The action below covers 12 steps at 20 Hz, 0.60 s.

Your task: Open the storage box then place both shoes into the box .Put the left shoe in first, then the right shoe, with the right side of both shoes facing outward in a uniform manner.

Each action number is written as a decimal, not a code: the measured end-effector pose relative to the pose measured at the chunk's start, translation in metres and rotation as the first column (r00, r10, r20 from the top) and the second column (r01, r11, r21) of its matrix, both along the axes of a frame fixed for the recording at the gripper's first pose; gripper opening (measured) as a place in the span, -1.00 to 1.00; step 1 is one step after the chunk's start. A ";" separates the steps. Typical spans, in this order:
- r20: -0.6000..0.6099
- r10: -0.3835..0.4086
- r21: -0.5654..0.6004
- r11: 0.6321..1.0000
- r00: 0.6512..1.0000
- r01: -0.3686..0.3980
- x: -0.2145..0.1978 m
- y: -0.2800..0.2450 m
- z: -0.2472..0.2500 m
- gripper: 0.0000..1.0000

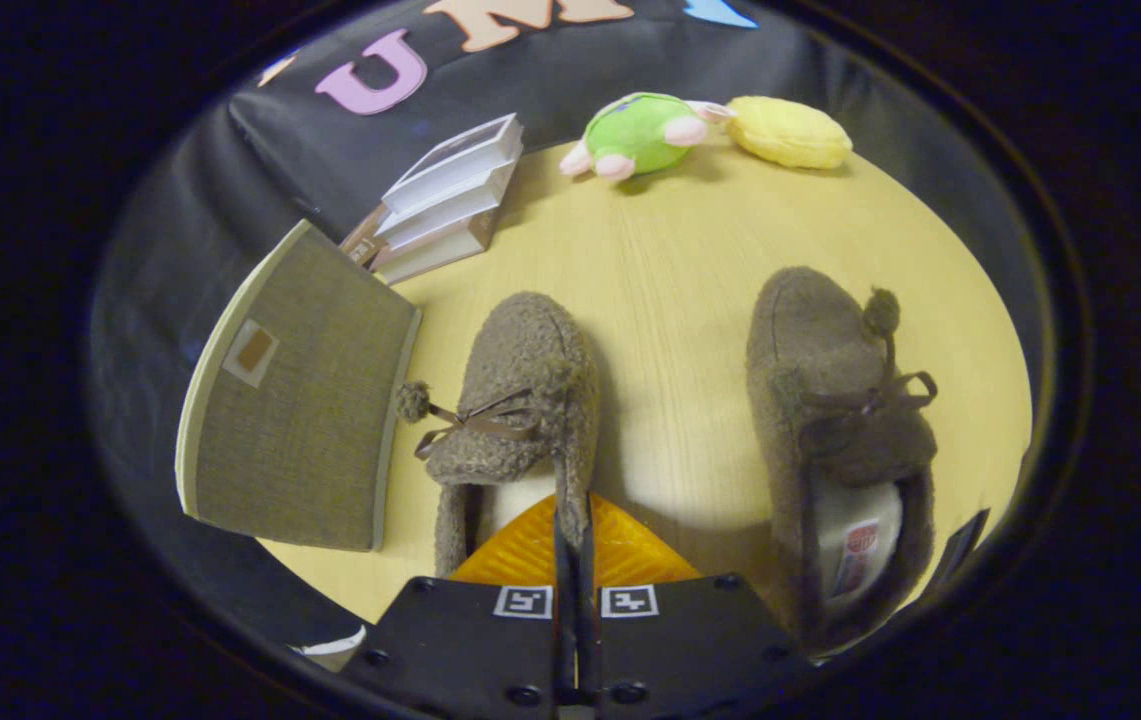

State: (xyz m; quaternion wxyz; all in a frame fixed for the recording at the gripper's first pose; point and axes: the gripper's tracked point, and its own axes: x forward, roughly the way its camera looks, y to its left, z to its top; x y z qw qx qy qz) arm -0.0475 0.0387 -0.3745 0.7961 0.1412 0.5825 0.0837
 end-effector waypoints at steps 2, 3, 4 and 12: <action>-0.025 -0.055 0.039 0.998 0.998 0.056 -0.001 0.003 0.006 -0.92; -0.032 -0.077 0.055 0.995 0.997 0.078 0.001 0.004 0.011 -0.92; -0.032 -0.098 0.070 0.992 0.995 0.100 0.002 0.005 0.018 -0.92; 0.021 -0.196 0.160 0.969 0.980 0.190 0.031 0.026 0.090 -0.92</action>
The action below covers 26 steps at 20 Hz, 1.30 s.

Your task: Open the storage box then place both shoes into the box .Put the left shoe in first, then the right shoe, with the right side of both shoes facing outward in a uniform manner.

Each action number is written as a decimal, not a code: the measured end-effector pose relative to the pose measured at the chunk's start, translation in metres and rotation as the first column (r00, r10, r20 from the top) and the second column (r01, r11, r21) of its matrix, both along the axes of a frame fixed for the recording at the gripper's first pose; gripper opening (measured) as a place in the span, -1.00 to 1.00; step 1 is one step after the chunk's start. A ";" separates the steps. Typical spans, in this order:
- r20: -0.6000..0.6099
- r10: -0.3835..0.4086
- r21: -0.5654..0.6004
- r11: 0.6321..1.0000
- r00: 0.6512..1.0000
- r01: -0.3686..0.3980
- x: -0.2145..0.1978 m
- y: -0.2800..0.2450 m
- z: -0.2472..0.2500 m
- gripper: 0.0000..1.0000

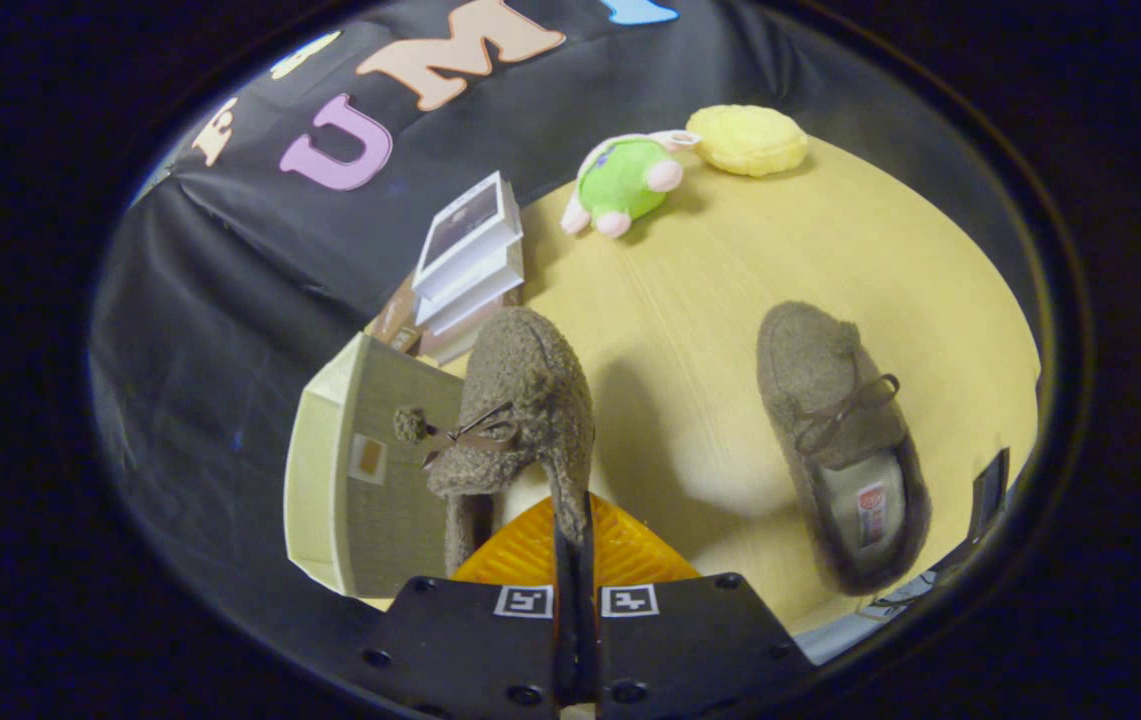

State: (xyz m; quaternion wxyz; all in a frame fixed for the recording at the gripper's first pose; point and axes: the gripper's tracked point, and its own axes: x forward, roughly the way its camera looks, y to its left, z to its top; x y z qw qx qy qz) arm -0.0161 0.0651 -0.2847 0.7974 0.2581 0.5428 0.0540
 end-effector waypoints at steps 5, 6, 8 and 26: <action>0.054 -0.004 0.048 0.999 0.999 0.001 0.018 0.037 0.047 -0.92; 0.070 0.004 0.054 0.999 0.998 -0.007 0.022 0.046 0.056 -0.92; 0.099 0.022 0.059 0.998 0.995 -0.028 0.031 0.064 0.072 -0.92; 0.039 0.192 0.019 0.981 0.981 -0.193 0.025 0.234 0.045 -0.92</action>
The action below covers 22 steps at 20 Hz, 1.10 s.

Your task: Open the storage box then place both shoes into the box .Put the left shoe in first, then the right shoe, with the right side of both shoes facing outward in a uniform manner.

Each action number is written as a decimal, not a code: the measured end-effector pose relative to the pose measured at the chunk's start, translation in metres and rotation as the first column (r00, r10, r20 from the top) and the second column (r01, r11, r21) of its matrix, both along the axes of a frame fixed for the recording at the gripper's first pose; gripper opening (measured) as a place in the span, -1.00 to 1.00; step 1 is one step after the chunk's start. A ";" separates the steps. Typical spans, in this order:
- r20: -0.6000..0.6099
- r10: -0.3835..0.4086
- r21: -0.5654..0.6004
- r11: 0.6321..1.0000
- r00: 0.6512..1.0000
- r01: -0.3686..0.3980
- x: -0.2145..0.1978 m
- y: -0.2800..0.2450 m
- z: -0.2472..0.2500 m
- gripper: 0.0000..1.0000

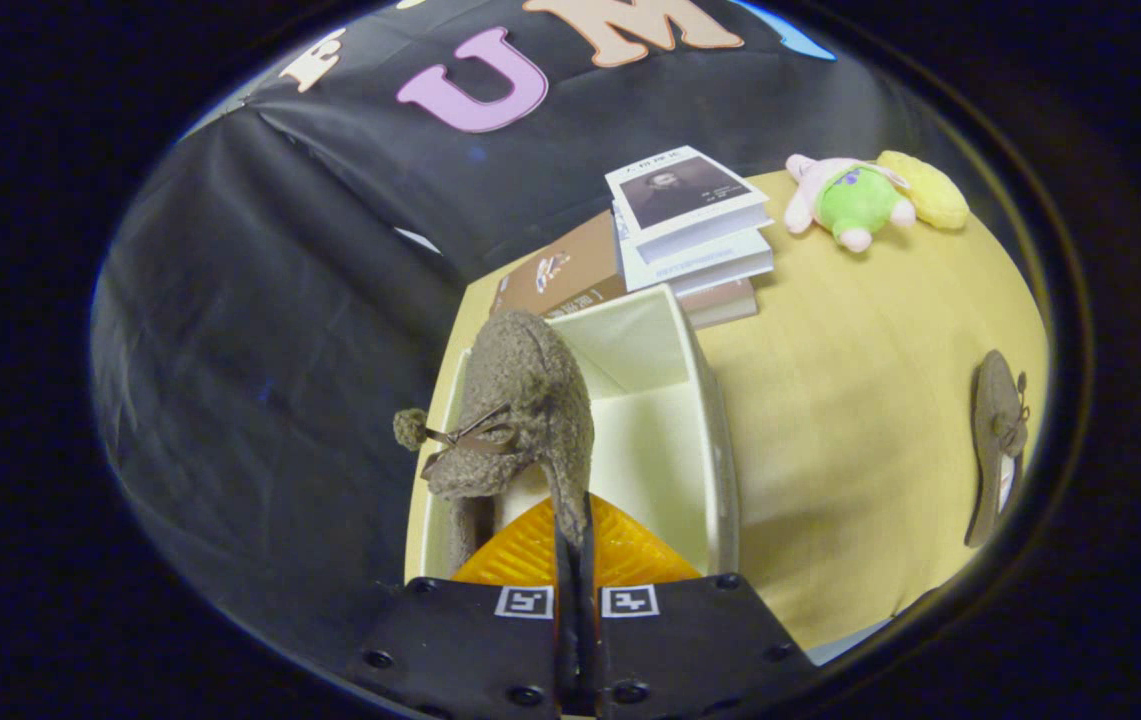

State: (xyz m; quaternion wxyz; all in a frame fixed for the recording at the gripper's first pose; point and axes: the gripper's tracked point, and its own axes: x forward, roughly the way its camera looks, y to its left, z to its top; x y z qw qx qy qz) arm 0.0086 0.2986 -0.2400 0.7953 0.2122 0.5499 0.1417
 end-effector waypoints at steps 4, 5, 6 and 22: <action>-0.045 0.006 -0.049 0.999 0.999 -0.008 -0.004 0.020 -0.031 -0.92; -0.056 0.008 -0.065 0.998 0.998 -0.012 -0.006 0.024 -0.038 -0.92; -0.067 0.010 -0.084 0.996 0.998 -0.015 -0.006 0.027 -0.046 -0.92; -0.115 0.225 -0.235 0.940 0.967 -0.247 -0.030 0.059 -0.089 -0.10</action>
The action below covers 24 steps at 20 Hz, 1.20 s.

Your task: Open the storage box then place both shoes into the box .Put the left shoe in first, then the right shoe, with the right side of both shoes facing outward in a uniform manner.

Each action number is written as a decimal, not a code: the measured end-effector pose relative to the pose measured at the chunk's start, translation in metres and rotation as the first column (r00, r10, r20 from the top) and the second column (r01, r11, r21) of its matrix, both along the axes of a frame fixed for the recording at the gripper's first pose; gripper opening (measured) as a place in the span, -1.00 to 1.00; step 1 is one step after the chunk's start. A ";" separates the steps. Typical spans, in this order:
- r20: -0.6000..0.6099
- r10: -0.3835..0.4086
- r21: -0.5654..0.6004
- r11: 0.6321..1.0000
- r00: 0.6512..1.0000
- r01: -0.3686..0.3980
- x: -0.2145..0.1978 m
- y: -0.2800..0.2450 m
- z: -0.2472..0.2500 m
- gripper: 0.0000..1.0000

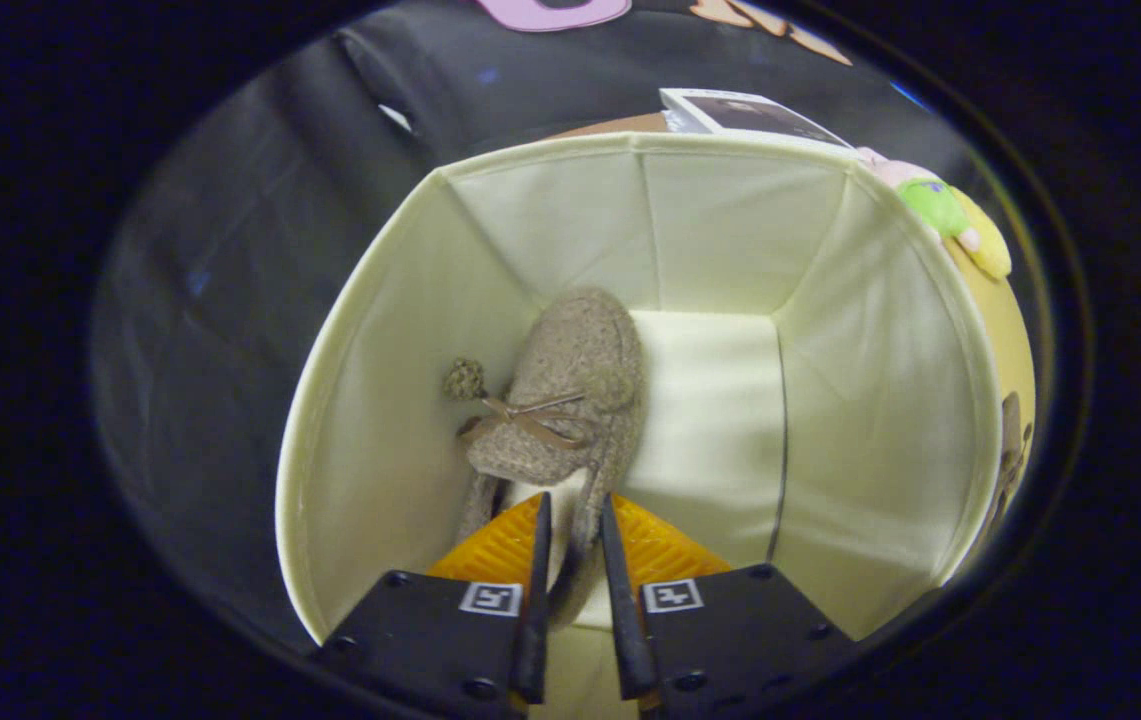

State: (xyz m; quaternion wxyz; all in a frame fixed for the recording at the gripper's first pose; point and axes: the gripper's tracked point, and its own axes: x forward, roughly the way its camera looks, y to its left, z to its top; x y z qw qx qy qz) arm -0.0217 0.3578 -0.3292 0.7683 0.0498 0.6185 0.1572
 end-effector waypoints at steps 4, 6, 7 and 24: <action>0.073 0.030 0.069 0.997 0.997 -0.035 0.009 0.008 0.029 0.65; 0.135 0.066 0.079 0.994 0.989 -0.077 0.015 0.004 0.045 1.00; 0.164 0.082 0.087 0.991 0.983 -0.097 0.014 0.003 0.052 1.00; 0.540 0.134 -0.044 0.990 0.831 -0.131 0.046 -0.179 0.139 1.00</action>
